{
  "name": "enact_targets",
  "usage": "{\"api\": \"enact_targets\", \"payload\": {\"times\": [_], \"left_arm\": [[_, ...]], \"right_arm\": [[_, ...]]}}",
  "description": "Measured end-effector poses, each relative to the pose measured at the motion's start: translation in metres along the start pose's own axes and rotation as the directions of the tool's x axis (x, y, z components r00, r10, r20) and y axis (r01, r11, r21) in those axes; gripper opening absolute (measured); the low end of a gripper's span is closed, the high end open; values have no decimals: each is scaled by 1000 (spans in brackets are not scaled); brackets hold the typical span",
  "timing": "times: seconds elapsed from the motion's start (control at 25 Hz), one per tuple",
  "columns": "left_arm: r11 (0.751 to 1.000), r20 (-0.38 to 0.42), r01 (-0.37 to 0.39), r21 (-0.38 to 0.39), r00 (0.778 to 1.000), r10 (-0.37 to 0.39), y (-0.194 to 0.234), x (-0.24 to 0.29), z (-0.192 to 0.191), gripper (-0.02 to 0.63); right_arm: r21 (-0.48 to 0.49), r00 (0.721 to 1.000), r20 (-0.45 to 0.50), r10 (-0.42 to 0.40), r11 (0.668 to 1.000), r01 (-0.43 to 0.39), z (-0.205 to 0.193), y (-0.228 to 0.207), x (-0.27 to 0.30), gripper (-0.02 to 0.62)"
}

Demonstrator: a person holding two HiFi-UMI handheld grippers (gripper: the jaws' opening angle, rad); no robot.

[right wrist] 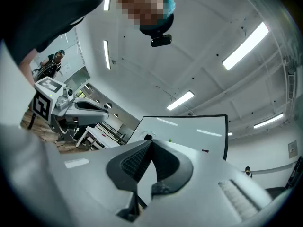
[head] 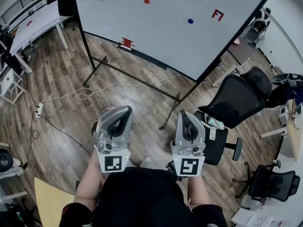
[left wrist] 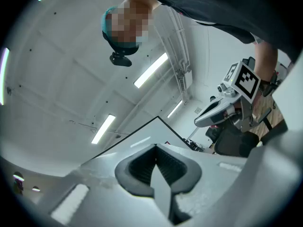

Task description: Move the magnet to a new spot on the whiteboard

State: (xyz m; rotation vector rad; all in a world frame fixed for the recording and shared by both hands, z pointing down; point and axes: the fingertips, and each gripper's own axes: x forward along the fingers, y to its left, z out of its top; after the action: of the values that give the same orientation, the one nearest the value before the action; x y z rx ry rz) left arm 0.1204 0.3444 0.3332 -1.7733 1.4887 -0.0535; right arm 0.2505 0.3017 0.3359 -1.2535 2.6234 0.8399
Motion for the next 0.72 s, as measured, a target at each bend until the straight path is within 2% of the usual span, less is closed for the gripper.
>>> {"api": "enact_targets", "payload": {"times": [0.28, 0.72], "left_arm": [[1000, -32, -15, 5, 999, 16, -6, -13, 9, 2], [999, -36, -35, 12, 999, 35, 5, -37, 14, 2]], "right_arm": [[24, 999, 27, 24, 999, -25, 12, 4, -12, -2], [48, 999, 26, 39, 998, -40, 23, 25, -19, -2]]}}
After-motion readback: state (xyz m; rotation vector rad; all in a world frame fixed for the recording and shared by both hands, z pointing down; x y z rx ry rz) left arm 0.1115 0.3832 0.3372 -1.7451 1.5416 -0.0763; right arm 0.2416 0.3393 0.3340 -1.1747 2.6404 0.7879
